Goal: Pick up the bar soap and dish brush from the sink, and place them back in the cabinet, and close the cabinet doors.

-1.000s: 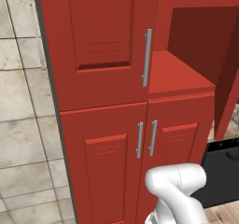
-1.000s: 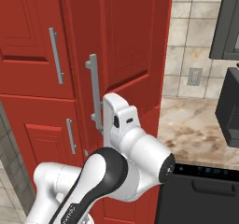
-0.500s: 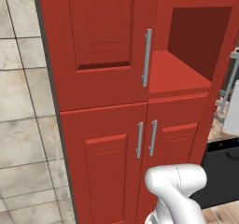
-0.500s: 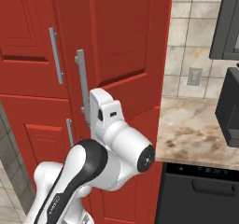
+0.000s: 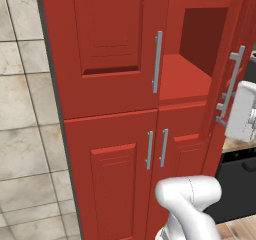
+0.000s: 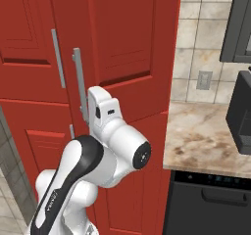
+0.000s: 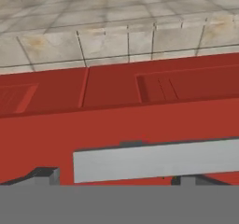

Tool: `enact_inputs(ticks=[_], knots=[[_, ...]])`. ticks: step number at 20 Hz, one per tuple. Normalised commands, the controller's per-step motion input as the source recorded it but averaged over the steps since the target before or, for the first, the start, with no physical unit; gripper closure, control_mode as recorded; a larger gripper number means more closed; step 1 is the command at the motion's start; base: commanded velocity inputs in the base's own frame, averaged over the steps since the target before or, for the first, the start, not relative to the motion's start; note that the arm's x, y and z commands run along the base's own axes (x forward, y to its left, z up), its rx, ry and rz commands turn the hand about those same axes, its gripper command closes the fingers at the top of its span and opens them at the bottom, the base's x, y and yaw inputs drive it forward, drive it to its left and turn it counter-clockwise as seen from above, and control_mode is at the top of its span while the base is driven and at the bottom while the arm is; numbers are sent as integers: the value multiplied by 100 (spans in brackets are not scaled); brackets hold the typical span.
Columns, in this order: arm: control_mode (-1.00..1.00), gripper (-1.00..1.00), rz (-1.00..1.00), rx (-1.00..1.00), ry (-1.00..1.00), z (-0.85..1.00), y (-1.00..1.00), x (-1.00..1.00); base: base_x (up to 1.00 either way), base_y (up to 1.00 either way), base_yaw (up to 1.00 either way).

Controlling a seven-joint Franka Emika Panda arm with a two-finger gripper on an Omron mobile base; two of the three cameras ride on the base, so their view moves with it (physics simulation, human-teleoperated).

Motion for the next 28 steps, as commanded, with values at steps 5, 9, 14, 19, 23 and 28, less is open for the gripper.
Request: enact_inputs(ticks=[5,9,14,19,23,28], knots=[[-100,-100,0,0,0,0,21,38,0,0,0],[-100,-100,0,0,0,0,22,40,0,0,0],[-100,-100,-3,0,0,0,24,46,0,0,0],[-100,-100,-4,0,0,0,25,48,0,0,0],[-100,-100,-4,0,0,0,22,44,0,0,0],[-100,-100,-4,0,0,0,17,40,0,0,0]])
